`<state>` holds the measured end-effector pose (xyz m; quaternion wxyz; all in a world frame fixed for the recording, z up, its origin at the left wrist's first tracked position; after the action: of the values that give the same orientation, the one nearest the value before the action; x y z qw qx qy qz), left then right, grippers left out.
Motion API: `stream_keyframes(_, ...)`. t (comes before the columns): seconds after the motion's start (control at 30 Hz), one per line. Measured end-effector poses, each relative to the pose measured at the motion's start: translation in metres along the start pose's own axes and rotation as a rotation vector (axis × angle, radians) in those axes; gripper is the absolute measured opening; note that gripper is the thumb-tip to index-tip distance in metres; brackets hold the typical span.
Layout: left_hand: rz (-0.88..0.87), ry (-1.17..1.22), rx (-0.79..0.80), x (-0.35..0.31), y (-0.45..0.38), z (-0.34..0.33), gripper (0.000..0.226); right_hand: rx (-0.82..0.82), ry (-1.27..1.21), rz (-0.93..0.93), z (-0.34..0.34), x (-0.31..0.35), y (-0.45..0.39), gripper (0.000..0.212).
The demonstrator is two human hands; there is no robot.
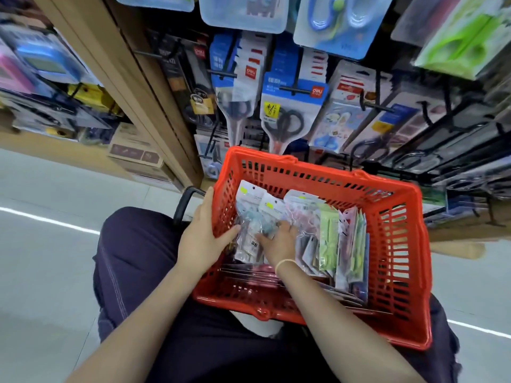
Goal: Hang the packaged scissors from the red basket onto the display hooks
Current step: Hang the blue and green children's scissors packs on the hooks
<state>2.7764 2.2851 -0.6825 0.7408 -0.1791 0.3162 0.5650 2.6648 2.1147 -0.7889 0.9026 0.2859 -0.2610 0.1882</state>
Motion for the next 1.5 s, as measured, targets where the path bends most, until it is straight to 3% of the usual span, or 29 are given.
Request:
stream_keyframes(0.13, -0.006, 0.052, -0.001, 0.003, -0.001, -0.002, 0.102, 0.037, -0.010, -0.136, -0.005, 0.006, -0.005, 0.089)
stream_keyframes(0.3, -0.007, 0.088, -0.009, 0.006, -0.001, -0.003, 0.102, 0.082, 0.041, -0.057, -0.028, 0.036, -0.008, 0.103)
stream_keyframes(0.53, -0.023, 0.098, -0.024, 0.008, -0.003, -0.003, 0.099, 0.114, -0.035, 0.055, -0.026, 0.035, -0.014, 0.062)
stream_keyframes(0.67, -0.046, 0.045, -0.010, 0.003, -0.003, -0.004, 0.097, 0.127, -0.306, -0.144, -0.013, 0.017, -0.010, 0.027)
stream_keyframes(0.73, -0.037, -0.043, 0.009, 0.003, -0.001, -0.005, 0.095, 0.115, -0.384, -0.214, -0.008, 0.003, -0.009, 0.028)
stream_keyframes(0.83, -0.243, -0.235, -0.141, -0.012, 0.001, 0.003, 0.081, 0.136, -0.464, -0.245, 0.012, -0.003, -0.003, 0.021)
stream_keyframes(0.9, -0.425, -0.176, -0.259, -0.032, 0.010, 0.005, 0.059, 0.146, -0.516, -0.250, 0.026, -0.005, -0.002, 0.008)
stream_keyframes(0.93, -0.417, -0.100, -0.247, -0.043, 0.014, 0.003, 0.047, 0.153, -0.556, -0.249, 0.032, -0.006, -0.002, 0.011)
stream_keyframes(1.0, -0.212, 0.061, -0.094, -0.048, 0.016, -0.023, 0.030, 0.187, -0.670, -0.267, 0.040, -0.010, -0.003, 0.038)
stream_keyframes(1.07, 0.170, 0.266, 0.140, -0.040, 0.018, -0.063, 0.036, 0.220, -0.772, -0.282, 0.050, -0.012, -0.001, 0.058)
stream_keyframes(1.13, 0.528, 0.549, 0.382, -0.037, 0.031, -0.104, 0.052, 0.245, -0.825, -0.281, 0.062, -0.014, 0.004, 0.048)
stream_keyframes(1.17, 0.615, 0.663, 0.471, -0.039, 0.037, -0.120, 0.057, 0.258, -0.837, -0.286, 0.064, -0.018, 0.006, 0.042)
stream_keyframes(1.3, 0.619, 0.715, 0.596, -0.042, 0.048, -0.139, 0.045, 0.300, -0.807, -0.285, 0.067, -0.031, 0.003, 0.020)
stream_keyframes(1.37, 0.616, 0.637, 0.567, -0.031, 0.044, -0.138, 0.057, 0.277, -0.708, -0.279, 0.069, -0.035, 0.000, 0.021)
stream_keyframes(1.5, 0.649, 0.577, 0.405, 0.000, 0.026, -0.132, 0.034, 0.098, -0.530, -0.198, 0.079, -0.045, -0.018, 0.029)
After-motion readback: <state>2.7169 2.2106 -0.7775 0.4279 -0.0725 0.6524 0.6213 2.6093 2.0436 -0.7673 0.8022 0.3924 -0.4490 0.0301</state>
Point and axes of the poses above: each hand's wrist, its own y-axis away from the middle knuckle, its own z-axis out of the back of the hand, x = y × z, the point moved 8 cm from there along -y, towards the middle knuckle, and after that the axes turned 13 degrees about -x, right-handed, at the moved point
